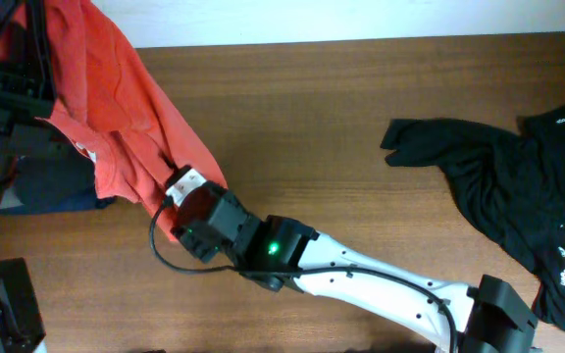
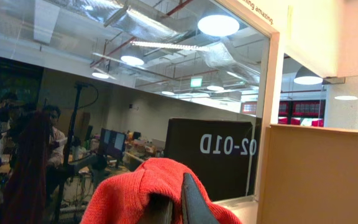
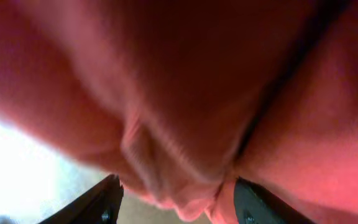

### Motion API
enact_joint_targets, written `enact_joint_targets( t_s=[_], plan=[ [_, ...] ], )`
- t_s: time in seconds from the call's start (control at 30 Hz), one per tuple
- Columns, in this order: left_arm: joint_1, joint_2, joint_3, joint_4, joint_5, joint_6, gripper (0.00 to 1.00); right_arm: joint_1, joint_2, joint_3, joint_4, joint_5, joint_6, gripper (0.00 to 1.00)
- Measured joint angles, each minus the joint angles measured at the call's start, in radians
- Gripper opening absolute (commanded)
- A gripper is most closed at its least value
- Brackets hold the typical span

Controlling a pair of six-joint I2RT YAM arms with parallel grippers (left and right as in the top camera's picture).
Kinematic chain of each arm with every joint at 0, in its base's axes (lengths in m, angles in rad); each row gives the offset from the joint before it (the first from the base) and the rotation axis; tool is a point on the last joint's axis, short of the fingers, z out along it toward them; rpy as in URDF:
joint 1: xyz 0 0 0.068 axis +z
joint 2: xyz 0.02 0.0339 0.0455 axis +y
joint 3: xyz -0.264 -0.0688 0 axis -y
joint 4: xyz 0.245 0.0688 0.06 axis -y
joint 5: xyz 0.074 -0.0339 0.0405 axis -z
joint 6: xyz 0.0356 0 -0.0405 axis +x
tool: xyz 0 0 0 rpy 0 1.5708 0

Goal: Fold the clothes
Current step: 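Grasp the hanging red t-shirt lower edge with the right gripper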

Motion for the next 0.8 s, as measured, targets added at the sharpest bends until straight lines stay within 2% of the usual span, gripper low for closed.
enact_joint_targets(
  t_s=[0.17, 0.23, 0.27, 0.3, 0.37, 0.43, 0.63, 0.8],
  plan=[
    [0.000, 0.000, 0.002, -0.014, 0.002, 0.000, 0.00, -0.037, 0.000, 0.000, 0.049, 0.022, -0.001, 0.61],
    [0.000, 0.000, 0.003, -0.017, 0.003, 0.000, 0.00, -0.040, 0.000, 0.000, 0.072, 0.026, -0.005, 0.57],
    [0.000, 0.000, 0.003, -0.019, 0.003, 0.000, 0.00, -0.040, 0.000, 0.000, 0.088, 0.026, -0.012, 0.49],
    [0.000, 0.000, 0.003, -0.019, 0.003, 0.000, 0.00, -0.040, 0.000, 0.000, 0.101, 0.026, -0.018, 0.32],
    [0.000, 0.000, 0.003, -0.023, 0.002, 0.001, 0.00, -0.040, 0.000, 0.000, 0.124, 0.029, -0.034, 0.11],
    [0.000, 0.000, 0.003, -0.027, 0.003, 0.004, 0.00, -0.040, 0.000, 0.000, 0.128, 0.030, -0.038, 0.06],
    [0.000, -0.002, 0.007, -0.127, -0.004, 0.071, 0.00, -0.040, 0.000, 0.000, 0.066, 0.041, -0.042, 0.04],
    [0.000, -0.004, 0.013, -0.278, -0.071, 0.164, 0.00, -0.040, -0.060, -0.003, -0.146, 0.068, -0.049, 0.04]
  ],
)
